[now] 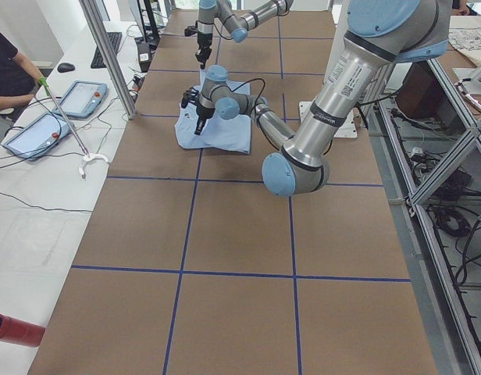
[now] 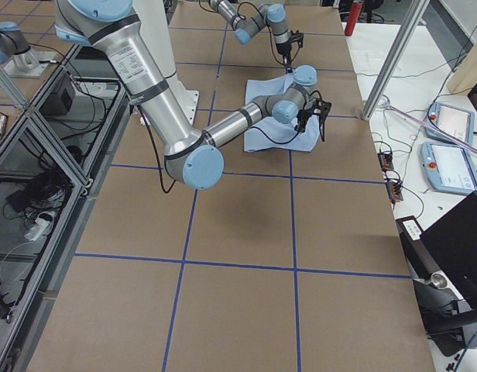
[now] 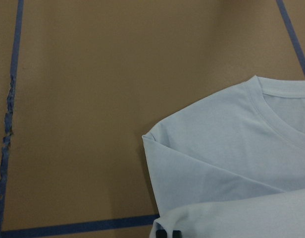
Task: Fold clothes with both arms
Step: 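Lift the hem with both grippers and fold it toward the collar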
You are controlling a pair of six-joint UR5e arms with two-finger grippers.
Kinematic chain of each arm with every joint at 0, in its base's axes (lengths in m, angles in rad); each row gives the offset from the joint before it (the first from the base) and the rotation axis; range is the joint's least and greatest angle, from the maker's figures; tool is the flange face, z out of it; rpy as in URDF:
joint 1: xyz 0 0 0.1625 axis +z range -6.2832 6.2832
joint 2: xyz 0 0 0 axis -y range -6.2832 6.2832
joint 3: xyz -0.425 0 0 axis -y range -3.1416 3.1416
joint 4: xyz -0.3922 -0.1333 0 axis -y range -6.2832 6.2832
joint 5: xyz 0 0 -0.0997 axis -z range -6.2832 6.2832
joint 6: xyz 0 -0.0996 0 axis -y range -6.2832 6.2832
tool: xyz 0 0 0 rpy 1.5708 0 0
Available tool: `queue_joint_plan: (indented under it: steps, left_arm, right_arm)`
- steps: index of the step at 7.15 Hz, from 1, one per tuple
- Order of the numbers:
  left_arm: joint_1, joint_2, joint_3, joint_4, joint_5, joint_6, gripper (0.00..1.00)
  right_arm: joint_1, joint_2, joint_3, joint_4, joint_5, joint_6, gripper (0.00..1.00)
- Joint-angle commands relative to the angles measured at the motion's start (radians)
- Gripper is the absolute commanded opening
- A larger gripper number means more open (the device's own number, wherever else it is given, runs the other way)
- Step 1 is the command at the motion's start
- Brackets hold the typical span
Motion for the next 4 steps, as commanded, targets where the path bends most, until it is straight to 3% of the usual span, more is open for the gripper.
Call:
queue_joint_plan:
  steps: [1, 4]
  left_arm:
    - [-0.019, -0.016, 0.102, -0.081, 0.002, 0.001, 0.00]
    - [-0.027, -0.042, 0.158, -0.130, 0.002, 0.000, 0.00]
  right_arm:
    - [0.015, 0.003, -0.076, 0.048, 0.000, -0.001, 0.00]
    - [0.015, 0.009, -0.097, 0.055, -0.002, -0.016, 0.00]
